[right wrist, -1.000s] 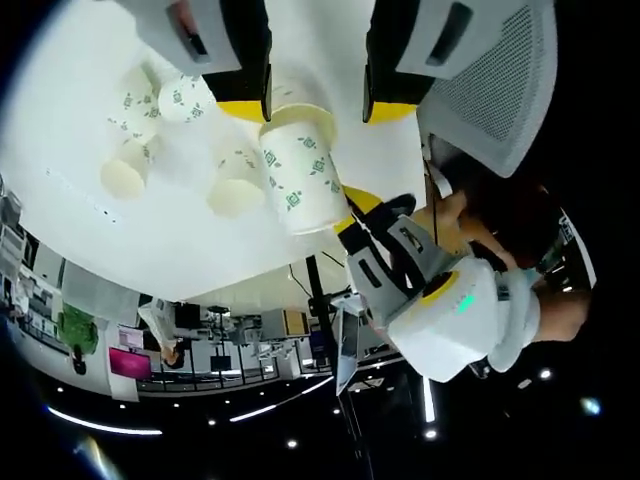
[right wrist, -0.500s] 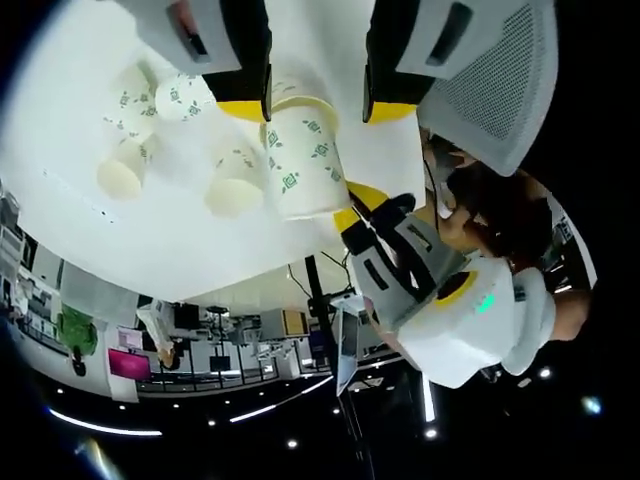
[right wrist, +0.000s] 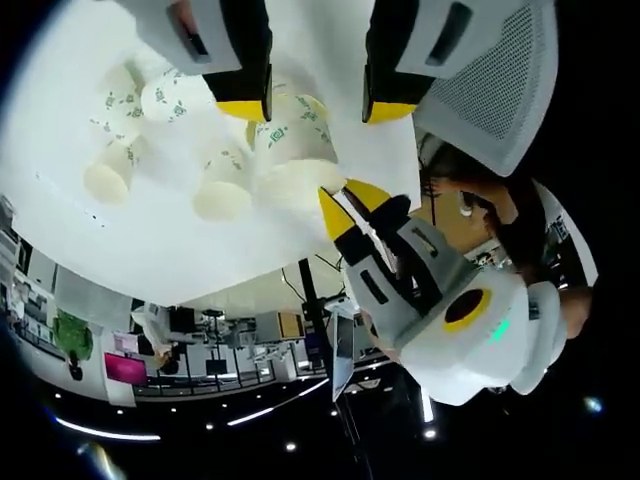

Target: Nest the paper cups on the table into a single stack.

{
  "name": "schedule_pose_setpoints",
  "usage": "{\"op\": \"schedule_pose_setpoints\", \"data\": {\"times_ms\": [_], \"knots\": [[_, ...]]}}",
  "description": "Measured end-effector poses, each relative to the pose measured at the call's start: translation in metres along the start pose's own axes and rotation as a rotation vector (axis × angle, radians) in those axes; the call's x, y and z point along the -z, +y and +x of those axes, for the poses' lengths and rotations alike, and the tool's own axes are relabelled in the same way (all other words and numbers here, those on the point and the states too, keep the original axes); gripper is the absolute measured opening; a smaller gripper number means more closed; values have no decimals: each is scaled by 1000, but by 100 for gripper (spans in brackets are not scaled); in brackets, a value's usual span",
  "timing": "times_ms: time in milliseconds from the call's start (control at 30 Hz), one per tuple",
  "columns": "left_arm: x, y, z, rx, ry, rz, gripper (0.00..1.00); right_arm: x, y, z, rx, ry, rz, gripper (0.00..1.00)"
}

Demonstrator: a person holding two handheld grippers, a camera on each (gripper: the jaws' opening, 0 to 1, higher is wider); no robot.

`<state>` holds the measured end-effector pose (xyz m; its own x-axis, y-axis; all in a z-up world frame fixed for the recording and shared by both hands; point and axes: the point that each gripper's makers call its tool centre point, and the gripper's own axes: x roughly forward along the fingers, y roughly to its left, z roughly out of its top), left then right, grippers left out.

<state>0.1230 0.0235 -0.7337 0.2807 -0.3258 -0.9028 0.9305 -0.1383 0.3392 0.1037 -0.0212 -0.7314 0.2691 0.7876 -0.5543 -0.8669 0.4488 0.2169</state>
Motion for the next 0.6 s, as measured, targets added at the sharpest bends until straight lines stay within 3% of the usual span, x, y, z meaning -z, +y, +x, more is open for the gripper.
{"op": "schedule_pose_setpoints", "data": {"times_ms": [367, 533, 600], "knots": [[-8, 0, -6, -1, -80, -108, 12, 1, 1, -2, 3, 3, 6, 34], [-9, 2, -9, -5, -133, -198, 13, 1, 4, -4, 6, 6, 8, 34], [-13, 5, -13, -10, -192, -275, 13, 1, 4, -5, 8, 6, 12, 34]]}}
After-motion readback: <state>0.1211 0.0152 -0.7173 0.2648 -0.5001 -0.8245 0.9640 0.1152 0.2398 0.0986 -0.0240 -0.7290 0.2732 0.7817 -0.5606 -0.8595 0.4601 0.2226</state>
